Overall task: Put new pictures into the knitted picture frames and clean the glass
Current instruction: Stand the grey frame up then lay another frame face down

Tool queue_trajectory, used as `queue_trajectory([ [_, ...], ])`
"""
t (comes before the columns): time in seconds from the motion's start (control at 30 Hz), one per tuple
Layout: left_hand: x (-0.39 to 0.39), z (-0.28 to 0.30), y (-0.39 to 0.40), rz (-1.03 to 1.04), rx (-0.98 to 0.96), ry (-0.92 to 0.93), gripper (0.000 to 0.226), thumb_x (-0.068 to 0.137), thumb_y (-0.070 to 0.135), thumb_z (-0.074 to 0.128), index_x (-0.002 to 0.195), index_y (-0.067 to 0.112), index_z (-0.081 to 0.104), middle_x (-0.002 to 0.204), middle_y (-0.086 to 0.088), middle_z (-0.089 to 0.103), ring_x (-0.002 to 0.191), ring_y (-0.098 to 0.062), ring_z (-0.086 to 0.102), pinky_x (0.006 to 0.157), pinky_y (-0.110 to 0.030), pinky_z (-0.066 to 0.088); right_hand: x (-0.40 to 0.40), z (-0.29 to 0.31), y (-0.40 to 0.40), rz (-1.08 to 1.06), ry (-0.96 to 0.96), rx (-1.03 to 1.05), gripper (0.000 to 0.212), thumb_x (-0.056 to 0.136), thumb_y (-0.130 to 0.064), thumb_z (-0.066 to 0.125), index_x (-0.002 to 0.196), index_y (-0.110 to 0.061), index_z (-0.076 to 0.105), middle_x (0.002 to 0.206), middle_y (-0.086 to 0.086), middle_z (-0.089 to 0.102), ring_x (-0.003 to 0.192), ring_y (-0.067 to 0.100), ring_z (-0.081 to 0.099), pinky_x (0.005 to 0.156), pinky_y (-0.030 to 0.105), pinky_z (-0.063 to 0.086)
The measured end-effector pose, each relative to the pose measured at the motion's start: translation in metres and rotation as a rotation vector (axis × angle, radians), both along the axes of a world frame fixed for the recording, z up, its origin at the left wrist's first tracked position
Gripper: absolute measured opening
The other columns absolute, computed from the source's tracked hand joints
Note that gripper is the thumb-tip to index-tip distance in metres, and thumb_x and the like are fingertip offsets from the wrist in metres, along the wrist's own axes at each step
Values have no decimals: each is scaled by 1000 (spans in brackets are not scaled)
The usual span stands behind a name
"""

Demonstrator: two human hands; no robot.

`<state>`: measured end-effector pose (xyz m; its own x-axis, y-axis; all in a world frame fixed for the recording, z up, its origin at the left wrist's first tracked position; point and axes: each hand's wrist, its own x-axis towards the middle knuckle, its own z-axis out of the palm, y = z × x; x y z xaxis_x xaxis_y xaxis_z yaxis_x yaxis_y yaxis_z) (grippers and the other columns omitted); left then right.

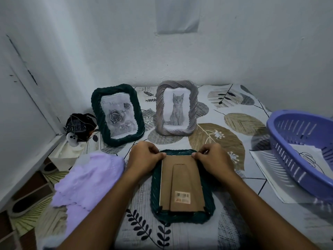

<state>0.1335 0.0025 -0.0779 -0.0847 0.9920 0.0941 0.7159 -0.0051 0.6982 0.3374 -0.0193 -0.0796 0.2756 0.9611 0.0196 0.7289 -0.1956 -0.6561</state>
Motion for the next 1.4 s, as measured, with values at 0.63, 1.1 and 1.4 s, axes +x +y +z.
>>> queue_trajectory([
  [0.63, 1, 6, -24, -84, 39, 58, 54, 73, 45, 77, 114, 12, 67, 100, -6, 70, 94, -20, 64, 83, -34, 52, -4, 9, -26, 107, -7, 56, 52, 79, -46, 71, 124, -21, 61, 111, 2, 67, 98, 22, 63, 81, 35, 52],
  [1.1, -13, 1, -81, -206, 52, 152, 101, 55, 70, 75, 137, 18, 49, 123, -7, 59, 108, -21, 55, 89, -41, 51, -7, 17, -93, 198, 9, 46, 71, 75, -42, 77, 135, -16, 49, 101, -1, 55, 96, 20, 56, 78, 34, 50],
  [1.4, -18, 7, -134, -152, 123, 46, 83, 65, 56, 78, 134, 16, 52, 96, -1, 64, 79, -14, 58, 67, -28, 47, -7, 19, -131, 194, 51, 27, 59, 76, -30, 79, 125, -6, 57, 87, 3, 62, 80, 20, 60, 69, 35, 51],
])
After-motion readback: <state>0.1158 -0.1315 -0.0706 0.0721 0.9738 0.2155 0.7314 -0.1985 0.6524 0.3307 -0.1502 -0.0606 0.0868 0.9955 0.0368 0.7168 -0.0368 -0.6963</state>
